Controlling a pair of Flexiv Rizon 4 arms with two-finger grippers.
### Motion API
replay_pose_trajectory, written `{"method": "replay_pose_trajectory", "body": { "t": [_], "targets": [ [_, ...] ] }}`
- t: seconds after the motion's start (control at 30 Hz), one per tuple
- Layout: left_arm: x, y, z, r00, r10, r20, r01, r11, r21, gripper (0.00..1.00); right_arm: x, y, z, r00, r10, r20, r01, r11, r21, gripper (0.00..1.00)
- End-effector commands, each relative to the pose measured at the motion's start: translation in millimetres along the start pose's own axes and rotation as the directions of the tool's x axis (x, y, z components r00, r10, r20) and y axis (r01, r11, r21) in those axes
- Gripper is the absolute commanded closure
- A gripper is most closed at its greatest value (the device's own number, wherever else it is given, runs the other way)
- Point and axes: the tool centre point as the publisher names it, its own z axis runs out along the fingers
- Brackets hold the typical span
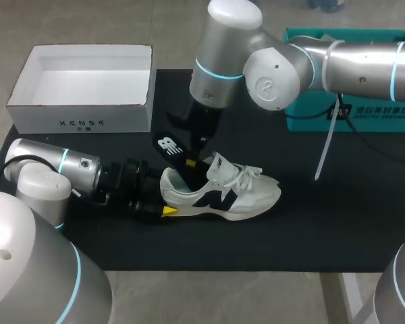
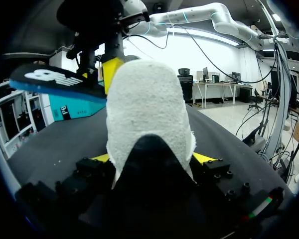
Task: Take the shoe out of the shoebox, open the shoe tongue, remove and reinsert the insole, then place the shoe into the shoebox
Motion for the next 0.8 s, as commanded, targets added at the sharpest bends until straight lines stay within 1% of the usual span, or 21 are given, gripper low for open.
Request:
{"method": "replay_pose_trajectory", "body": {
  "t": [0.03, 0.23, 0.3, 0.4, 0.6, 0.8],
  "targets": [
    [1.1, 0.9, 0.5, 1.000, 0.000, 0.000, 0.000, 1.000, -0.001, 1.00, 0.1, -0.8, -2.0, 1.000, 0.005, 0.007, -0.005, 1.000, -0.004, 1.00],
    [1.1, 0.9, 0.5, 1.000, 0.000, 0.000, 0.000, 1.000, -0.001, 1.00, -1.3, 0.0, -10.8, 0.999, 0.002, 0.032, -0.001, 1.000, -0.020, 1.00],
    [1.1, 0.9, 0.5, 1.000, 0.000, 0.000, 0.000, 1.000, -0.001, 1.00, -2.1, 1.1, -16.7, 0.999, 0.005, 0.046, -0.004, 1.000, -0.021, 1.00],
    [1.1, 0.9, 0.5, 1.000, 0.000, 0.000, 0.000, 1.000, -0.001, 1.00, -3.8, 4.0, -31.7, 0.997, 0.003, 0.080, 0.000, 1.000, -0.029, 1.00],
    [1.1, 0.9, 0.5, 1.000, 0.000, 0.000, 0.000, 1.000, -0.001, 1.00, -11.0, 12.7, -73.9, 0.986, -0.004, 0.165, 0.010, 0.999, -0.038, 1.00],
    [1.1, 0.9, 0.5, 1.000, 0.000, 0.000, 0.000, 1.000, -0.001, 1.00, -17.9, 22.1, -130.0, 0.961, 0.004, 0.275, 0.013, 0.998, -0.063, 1.00]
  ]
}}
